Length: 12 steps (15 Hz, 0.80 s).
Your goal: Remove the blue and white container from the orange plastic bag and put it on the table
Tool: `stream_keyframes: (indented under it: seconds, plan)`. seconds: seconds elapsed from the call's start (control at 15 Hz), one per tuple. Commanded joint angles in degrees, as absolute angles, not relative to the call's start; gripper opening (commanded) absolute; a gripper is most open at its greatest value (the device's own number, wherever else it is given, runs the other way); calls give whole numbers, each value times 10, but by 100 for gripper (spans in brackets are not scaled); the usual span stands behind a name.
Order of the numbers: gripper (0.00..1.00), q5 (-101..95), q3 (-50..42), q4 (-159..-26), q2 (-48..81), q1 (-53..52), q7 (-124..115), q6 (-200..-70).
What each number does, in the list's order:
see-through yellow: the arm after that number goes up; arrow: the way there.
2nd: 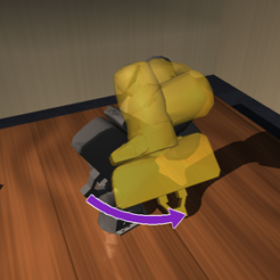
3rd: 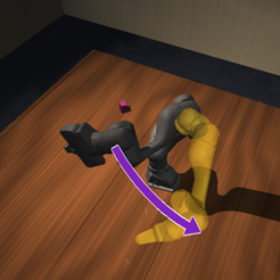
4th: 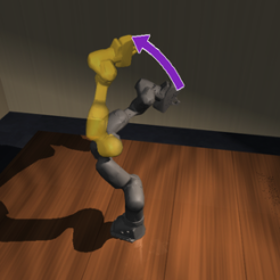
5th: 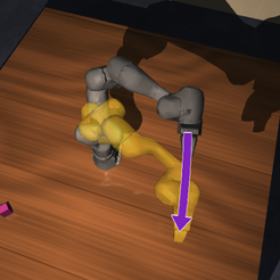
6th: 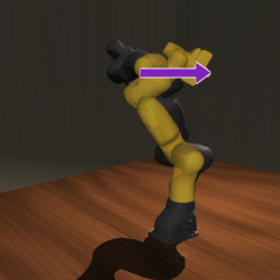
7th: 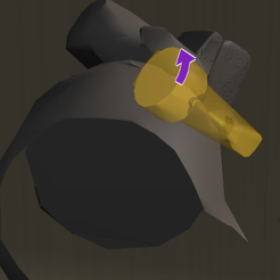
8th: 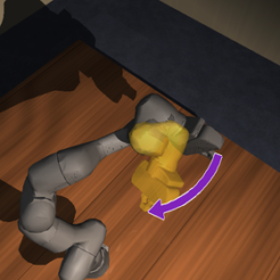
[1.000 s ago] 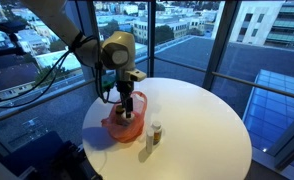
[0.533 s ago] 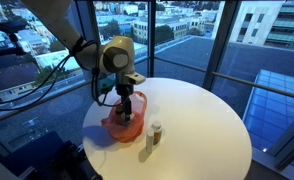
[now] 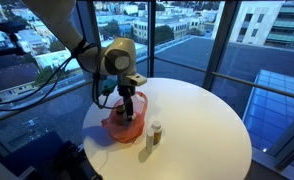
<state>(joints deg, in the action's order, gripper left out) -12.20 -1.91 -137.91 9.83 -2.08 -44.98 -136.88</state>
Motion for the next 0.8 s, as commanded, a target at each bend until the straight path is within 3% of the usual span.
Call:
stream_keyframes:
  seconds: [0.0, 0.73]
  plan:
    - [100, -134, -28, -1372, 109, -30, -465, -1384]
    - [100, -133, -28, -1371, 99, -33, -470, -1390]
